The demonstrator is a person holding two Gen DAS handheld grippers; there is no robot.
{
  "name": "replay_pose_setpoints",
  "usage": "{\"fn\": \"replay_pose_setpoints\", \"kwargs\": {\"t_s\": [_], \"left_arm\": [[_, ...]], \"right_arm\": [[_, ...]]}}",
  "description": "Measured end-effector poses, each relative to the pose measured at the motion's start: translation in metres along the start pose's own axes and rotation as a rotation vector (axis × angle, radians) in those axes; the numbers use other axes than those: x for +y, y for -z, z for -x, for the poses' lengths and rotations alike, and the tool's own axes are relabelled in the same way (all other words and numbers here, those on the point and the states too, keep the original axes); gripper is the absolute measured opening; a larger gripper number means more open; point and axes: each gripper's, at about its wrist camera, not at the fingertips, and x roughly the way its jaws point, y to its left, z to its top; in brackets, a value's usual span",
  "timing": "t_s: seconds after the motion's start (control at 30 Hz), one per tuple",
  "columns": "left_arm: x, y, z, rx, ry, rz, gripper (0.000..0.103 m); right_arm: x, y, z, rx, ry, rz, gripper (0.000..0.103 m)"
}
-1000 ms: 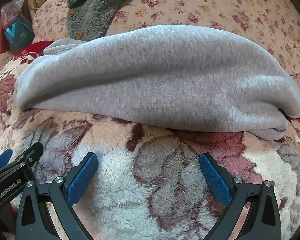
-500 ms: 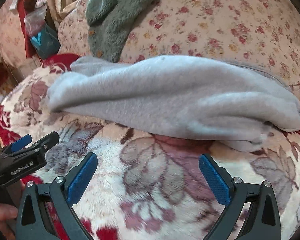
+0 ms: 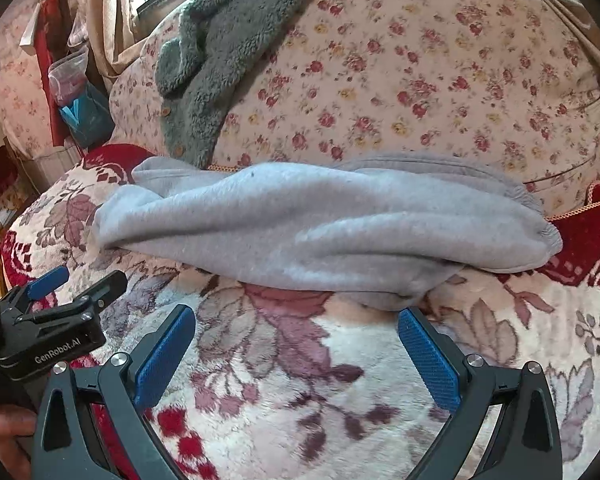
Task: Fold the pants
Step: 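Lay the grey sweatpants flat on the blanket and position both tools above them, then grasp the sweatpants leg end with the right gripper while the left tool approaches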
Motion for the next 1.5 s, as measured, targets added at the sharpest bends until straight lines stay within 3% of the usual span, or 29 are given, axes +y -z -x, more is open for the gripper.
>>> {"fn": "replay_pose_setpoints", "kwargs": {"t_s": [0.53,1.0,1.17,1.3,1.5], "left_arm": [[-0.018,-0.004,0.002,-0.004,0.035,-0.017,0.103],[0.033,-0.045,-0.044,0.007,0.043,-0.031,0.103],[0.039,-0.069,-0.063,0.020,0.070,-0.020,0.103],[0.036,-0.083,-0.079,0.037,0.099,-0.033,0.103],[0.024,-0.089,-0.096,0.054,0.170,-0.081,0.103]], "right_arm": [[-0.047,0.001,0.007,0.011,0.052,-0.051,0.103],[-0.059,-0.028,-0.025,0.025,0.062,0.031,0.103],[-0.054,-0.057,-0.040,0.027,0.025,0.097,0.103],[-0.040,-0.082,-0.057,0.039,-0.079,0.160,0.103],[-0.011,-0.106,-0.103,0.072,-0.160,0.341,0.103]]}}
